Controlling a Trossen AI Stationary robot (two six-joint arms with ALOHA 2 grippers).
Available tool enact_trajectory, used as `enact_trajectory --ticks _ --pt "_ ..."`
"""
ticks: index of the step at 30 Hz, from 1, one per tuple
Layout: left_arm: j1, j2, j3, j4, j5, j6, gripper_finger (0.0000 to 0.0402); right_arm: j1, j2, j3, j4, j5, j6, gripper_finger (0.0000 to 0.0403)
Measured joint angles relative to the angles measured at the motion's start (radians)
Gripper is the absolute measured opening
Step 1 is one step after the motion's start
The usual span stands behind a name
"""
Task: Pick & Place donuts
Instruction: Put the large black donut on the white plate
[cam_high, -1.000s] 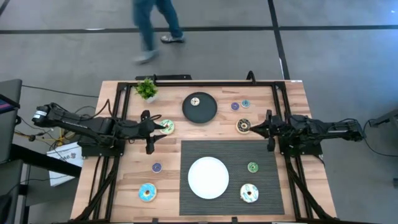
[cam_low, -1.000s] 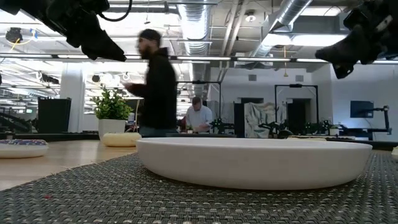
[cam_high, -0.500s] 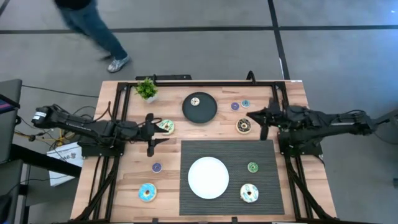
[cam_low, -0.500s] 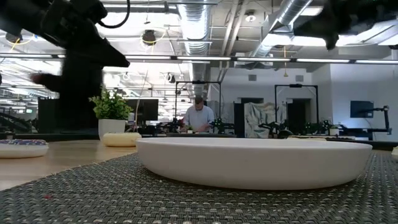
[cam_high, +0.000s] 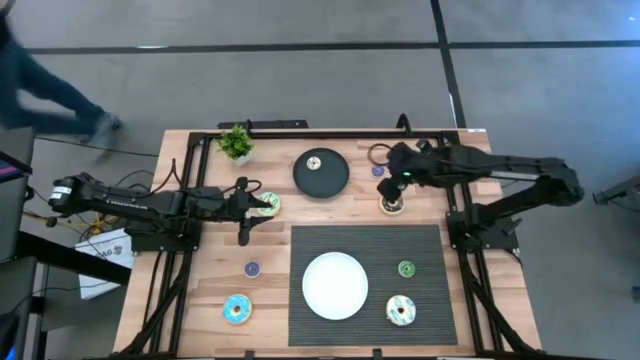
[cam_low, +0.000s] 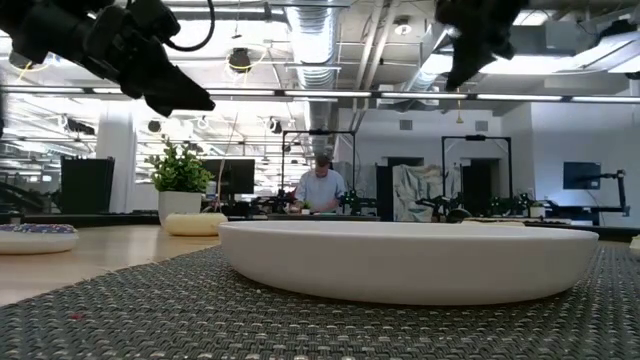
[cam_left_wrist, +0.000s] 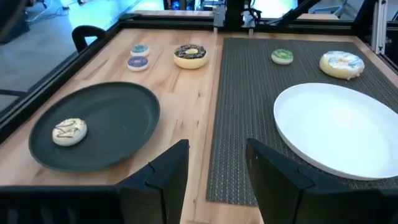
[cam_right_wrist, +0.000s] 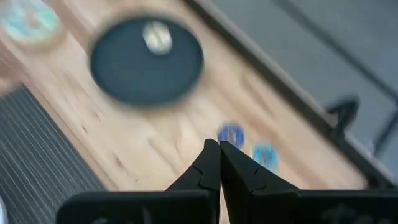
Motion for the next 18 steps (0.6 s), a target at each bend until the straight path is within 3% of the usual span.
enact_trajectory --ticks 7,13,18 --pt "0.000 0.000 0.000 -0.029 0.035 -0.028 0.0153 -0.094 0.175 0.043 -0.118 -0.212 0.051 0.0053" --pt "-0.001 0.000 0.000 -0.052 0.057 -0.049 0.0153 -0.156 0.236 -0.001 -0.186 -0.230 0.054 0.0135" --pt "-0.001 0.000 0.000 -0.099 0.057 -0.081 0.0153 -0.192 0.214 -0.095 -0.099 -0.258 0.053 0.0205"
